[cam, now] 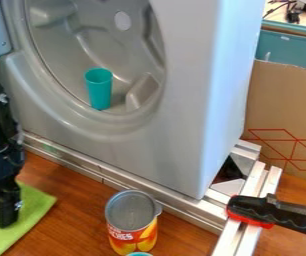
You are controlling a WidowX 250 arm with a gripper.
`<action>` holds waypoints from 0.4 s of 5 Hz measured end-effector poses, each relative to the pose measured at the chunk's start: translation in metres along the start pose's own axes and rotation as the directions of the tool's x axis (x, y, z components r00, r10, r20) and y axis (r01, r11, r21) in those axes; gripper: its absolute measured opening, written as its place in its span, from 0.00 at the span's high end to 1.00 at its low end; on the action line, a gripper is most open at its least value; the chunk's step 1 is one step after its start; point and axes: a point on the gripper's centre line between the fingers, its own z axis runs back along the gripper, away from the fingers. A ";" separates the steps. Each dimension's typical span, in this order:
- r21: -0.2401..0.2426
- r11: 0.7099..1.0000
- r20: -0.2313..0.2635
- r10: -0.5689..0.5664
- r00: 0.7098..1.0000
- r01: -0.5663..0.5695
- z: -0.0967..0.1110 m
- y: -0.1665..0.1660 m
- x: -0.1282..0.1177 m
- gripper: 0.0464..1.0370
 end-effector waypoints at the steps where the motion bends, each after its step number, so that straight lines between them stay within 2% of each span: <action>1: 0.000 1.000 -0.060 0.017 0.998 -0.017 0.004 0.001 -0.020 0.04; 2: 0.001 1.000 -0.057 0.007 0.998 -0.007 0.006 -0.001 -0.024 0.04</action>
